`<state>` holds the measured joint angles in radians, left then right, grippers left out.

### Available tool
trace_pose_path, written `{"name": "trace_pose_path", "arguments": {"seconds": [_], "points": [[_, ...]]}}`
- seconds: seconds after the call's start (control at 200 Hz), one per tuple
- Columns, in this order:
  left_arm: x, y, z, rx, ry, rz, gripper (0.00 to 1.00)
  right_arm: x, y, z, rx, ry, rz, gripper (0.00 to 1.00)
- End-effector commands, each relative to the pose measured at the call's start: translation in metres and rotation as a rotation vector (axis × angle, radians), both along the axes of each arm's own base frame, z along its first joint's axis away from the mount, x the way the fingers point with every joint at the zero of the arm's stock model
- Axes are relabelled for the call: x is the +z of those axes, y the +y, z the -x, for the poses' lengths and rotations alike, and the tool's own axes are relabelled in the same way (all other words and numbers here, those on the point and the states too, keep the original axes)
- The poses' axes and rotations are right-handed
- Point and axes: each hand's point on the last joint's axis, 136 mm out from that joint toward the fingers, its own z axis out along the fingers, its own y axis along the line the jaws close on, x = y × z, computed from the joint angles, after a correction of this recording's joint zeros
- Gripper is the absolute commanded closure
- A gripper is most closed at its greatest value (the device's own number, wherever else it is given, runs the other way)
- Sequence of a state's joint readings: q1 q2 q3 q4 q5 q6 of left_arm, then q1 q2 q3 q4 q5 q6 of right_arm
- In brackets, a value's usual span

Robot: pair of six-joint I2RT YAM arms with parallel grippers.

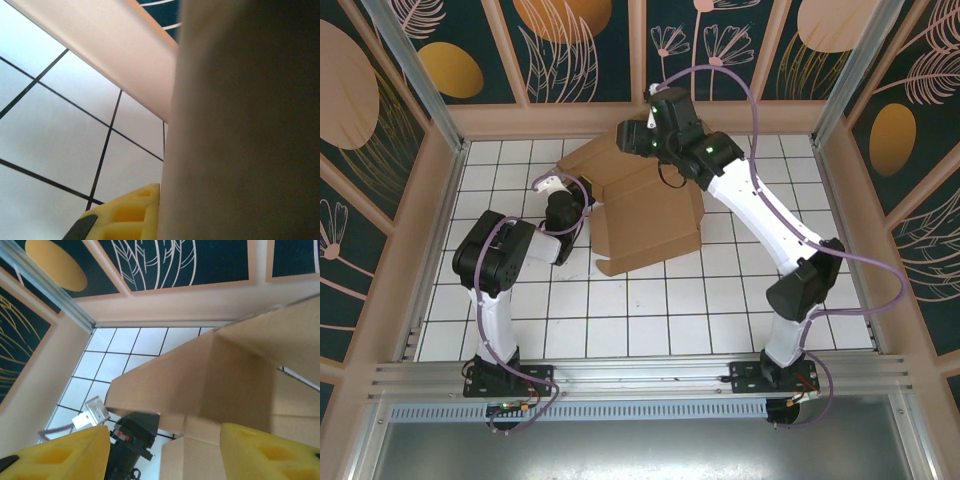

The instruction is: Fold the paper box

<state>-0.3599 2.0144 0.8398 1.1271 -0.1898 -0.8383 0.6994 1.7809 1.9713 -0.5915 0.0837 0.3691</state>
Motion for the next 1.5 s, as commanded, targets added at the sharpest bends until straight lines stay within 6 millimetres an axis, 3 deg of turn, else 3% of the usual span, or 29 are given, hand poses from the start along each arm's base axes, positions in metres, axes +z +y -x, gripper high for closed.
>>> {"name": "trace_pose_path", "arguments": {"seconds": [0.0,0.25,0.4,0.51,0.581,0.686,0.821,1.111,1.311,1.491], "points": [[0.003,-0.005,-0.005,-0.03,0.009,-0.024,1.0,0.04,-0.032,0.019,-0.046,-0.157,0.016,0.4],[0.0,-0.02,-0.008,-0.126,0.027,-0.034,1.0,0.064,-0.117,0.033,-0.072,-0.227,-0.163,0.4],[0.007,-0.032,-0.007,-0.233,0.007,-0.038,1.0,0.055,-0.166,0.026,-0.1,-0.207,-0.18,0.4],[0.015,-0.041,-0.006,-0.325,-0.009,-0.014,1.0,0.053,-0.182,0.025,-0.018,-0.209,-0.206,0.39],[0.017,-0.045,-0.006,-0.355,-0.016,-0.012,1.0,0.049,-0.182,0.025,0.05,-0.199,-0.218,0.39],[0.019,-0.05,-0.006,-0.386,-0.02,-0.005,1.0,0.041,-0.167,0.029,0.166,-0.171,-0.209,0.4],[0.019,-0.056,-0.004,-0.42,-0.029,0.011,1.0,0.033,-0.156,0.028,0.189,-0.173,-0.16,0.43],[0.013,-0.048,-0.009,-0.367,0.014,0.021,1.0,0.009,-0.1,0.04,0.334,-0.15,-0.067,0.45],[0.014,-0.051,-0.007,-0.383,0.017,0.033,1.0,-0.017,-0.089,0.029,0.31,-0.105,0.006,0.46],[0.015,-0.055,-0.004,-0.412,0.015,0.021,1.0,-0.042,-0.088,0.012,0.221,-0.112,0.173,0.47]]}}
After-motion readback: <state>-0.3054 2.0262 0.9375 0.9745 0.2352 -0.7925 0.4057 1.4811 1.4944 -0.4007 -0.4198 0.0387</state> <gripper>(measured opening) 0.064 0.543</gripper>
